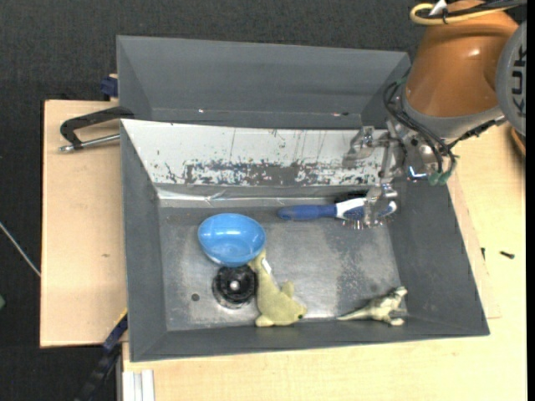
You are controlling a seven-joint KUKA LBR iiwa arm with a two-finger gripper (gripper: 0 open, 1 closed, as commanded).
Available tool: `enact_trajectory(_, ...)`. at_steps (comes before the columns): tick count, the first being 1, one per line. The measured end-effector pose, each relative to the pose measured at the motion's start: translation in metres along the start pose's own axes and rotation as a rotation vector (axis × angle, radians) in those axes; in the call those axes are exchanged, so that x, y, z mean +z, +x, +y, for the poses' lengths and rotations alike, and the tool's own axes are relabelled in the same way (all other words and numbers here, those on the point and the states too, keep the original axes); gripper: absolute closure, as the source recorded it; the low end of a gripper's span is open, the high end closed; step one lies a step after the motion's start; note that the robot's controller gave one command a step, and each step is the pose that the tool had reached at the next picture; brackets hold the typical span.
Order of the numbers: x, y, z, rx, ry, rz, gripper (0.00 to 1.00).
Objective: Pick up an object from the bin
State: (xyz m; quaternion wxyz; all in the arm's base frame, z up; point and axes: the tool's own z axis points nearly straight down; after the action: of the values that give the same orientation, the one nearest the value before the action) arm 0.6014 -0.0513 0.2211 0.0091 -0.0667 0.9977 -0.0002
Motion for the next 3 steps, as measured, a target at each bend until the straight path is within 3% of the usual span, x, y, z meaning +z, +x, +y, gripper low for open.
enact_trajectory(1,0.125,0.013,-0.030,-0.083,-0.002,0.002,0.00)
enact_trajectory(2,0.144,0.004,-0.039,0.000,-0.005,-0.007,0.00)
enact_trajectory(3,0.142,0.002,-0.040,0.003,-0.002,-0.017,1.00)
